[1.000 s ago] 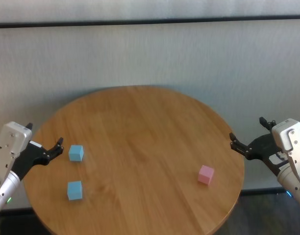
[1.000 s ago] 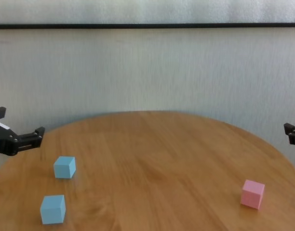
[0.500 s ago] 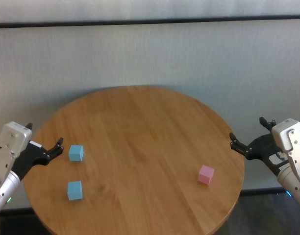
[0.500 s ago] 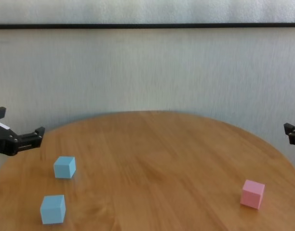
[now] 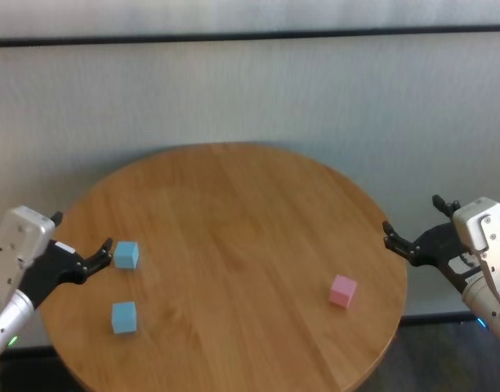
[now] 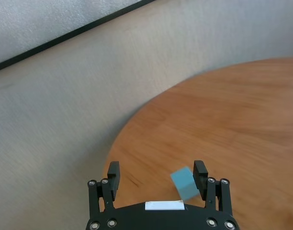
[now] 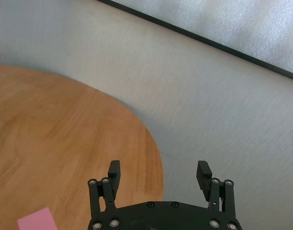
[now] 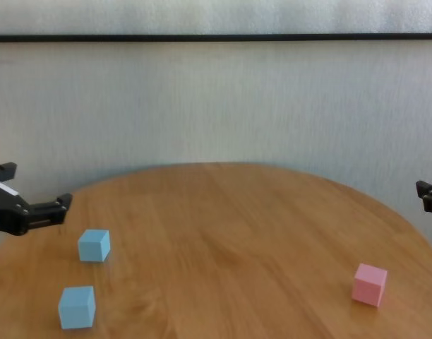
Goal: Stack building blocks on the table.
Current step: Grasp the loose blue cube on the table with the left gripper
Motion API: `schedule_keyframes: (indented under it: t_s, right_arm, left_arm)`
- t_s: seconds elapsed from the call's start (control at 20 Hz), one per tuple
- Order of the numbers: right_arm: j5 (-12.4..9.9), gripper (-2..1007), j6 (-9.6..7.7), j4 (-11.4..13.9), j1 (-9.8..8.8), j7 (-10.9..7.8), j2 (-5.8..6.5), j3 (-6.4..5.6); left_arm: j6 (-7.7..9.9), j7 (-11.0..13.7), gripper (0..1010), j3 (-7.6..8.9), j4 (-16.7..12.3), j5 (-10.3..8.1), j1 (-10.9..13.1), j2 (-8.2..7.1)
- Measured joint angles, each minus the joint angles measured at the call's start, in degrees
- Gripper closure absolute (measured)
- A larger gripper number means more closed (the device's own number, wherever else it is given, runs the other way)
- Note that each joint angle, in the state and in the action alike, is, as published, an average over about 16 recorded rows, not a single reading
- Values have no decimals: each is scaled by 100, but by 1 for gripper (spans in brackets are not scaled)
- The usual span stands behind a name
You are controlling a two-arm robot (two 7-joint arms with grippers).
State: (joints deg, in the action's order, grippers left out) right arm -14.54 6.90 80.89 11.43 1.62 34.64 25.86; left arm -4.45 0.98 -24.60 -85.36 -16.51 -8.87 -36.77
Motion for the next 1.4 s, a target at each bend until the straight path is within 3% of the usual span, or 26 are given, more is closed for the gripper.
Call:
schedule_keyframes:
  t_s: [0.55,0.8,1.05,1.4]
  right_arm:
    - [0,1,0,0,0,0,0,0]
    - [0,0,0,0,0,0,0,0]
    - [0,0,0,0,0,0,0,0]
    - [0,1,0,0,0,0,0,0]
  left_arm:
    - [776,671,11,307,-1094,-450,636,-658]
    - [1129,999,11,384,-1433,-666,833,-854]
    - [1430,1296,11,427,-1645,-910,952,-892]
    - [1897,1464,11,469,-1831,-1232,1044,-749]
